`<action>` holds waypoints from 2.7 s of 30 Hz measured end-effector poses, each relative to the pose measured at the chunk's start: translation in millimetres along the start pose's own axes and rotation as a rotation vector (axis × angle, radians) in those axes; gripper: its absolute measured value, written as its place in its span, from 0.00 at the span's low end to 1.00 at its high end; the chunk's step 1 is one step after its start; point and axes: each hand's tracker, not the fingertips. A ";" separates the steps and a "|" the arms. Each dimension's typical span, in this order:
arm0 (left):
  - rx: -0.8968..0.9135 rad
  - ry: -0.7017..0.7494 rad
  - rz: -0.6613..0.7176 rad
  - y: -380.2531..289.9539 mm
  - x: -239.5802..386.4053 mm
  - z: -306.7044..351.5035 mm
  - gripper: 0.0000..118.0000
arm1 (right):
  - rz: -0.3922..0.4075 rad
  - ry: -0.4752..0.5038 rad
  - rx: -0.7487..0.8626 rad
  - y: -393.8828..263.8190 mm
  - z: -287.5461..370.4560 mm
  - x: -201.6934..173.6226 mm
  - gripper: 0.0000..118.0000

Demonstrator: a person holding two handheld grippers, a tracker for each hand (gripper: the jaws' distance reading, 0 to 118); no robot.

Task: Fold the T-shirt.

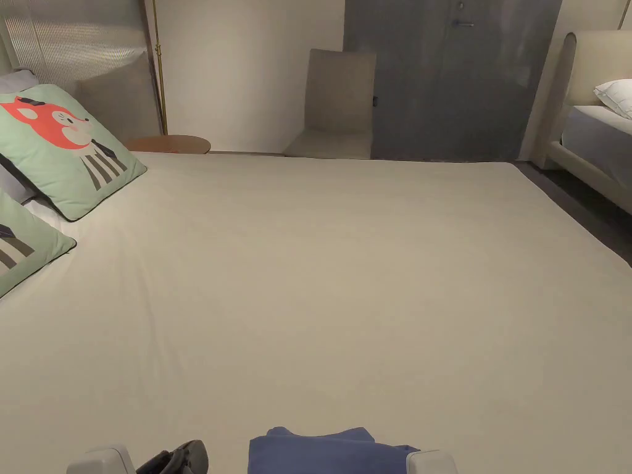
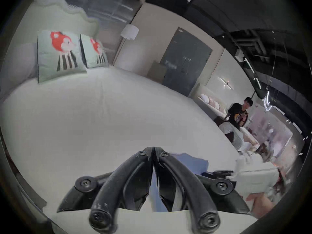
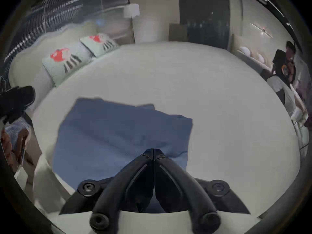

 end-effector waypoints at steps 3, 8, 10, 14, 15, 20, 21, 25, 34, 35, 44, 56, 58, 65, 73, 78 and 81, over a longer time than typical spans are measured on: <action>-0.161 -0.172 0.113 1.5 -23.1 -17.6 0.63 | -0.012 0.025 -0.032 14.8 -2.0 5.3 0.01; -0.372 -0.395 0.305 -6.9 -51.6 -69.2 0.92 | -0.022 0.058 -0.077 23.4 -8.0 13.5 0.01; -0.413 -0.398 0.417 -14.3 -60.7 -89.5 0.92 | -0.021 0.063 -0.081 21.6 -8.3 13.7 0.01; -0.478 -0.452 0.533 -26.5 -59.6 -114.6 0.82 | -0.047 0.077 -0.081 20.1 -11.0 17.9 0.01; -0.484 -0.450 0.510 -30.3 -56.1 -119.6 0.76 | -0.056 0.080 -0.080 19.9 -11.1 18.9 0.01; -0.485 -0.344 0.464 -31.1 -52.3 -119.5 0.38 | -0.065 0.091 -0.056 19.5 -3.0 20.3 0.01; -0.491 -0.355 0.478 -29.6 -56.6 -116.1 0.33 | -0.077 0.108 -0.039 21.0 1.1 20.9 0.00; -0.482 -0.367 0.473 -13.1 -62.6 -102.5 0.21 | -0.126 0.154 0.082 36.7 25.0 18.1 0.01; -0.317 -0.246 0.515 60.6 -168.1 -28.8 0.21 | -0.062 0.156 0.251 90.6 49.4 -22.5 0.00; -0.292 -0.214 0.521 68.2 -184.7 -17.6 0.21 | -0.059 0.157 0.254 93.7 48.3 -27.6 0.01; -0.183 -0.031 0.619 115.5 -328.9 51.7 0.21 | -0.024 0.177 0.227 111.0 27.4 -73.0 0.01; -0.132 0.312 0.434 116.3 -312.0 53.8 0.92 | 0.017 0.160 0.224 115.1 29.1 -80.6 0.01; -0.099 0.379 0.250 122.5 -281.3 64.2 0.92 | 0.022 0.145 0.235 112.9 31.9 -71.7 0.01; -0.032 0.351 0.063 121.1 -169.0 73.7 0.41 | 0.010 0.065 0.293 104.1 51.7 -45.1 0.01; 0.000 0.172 -0.010 99.5 -37.2 12.0 0.00 | -0.047 -0.058 0.380 83.0 85.6 -1.4 0.01; 0.144 0.135 -0.178 99.5 44.0 -5.7 0.00 | -0.042 -0.204 0.535 83.7 119.8 25.4 0.00; 0.295 0.137 -0.305 107.7 89.2 -1.4 0.00 | -0.024 -0.296 0.674 93.7 145.6 35.1 0.00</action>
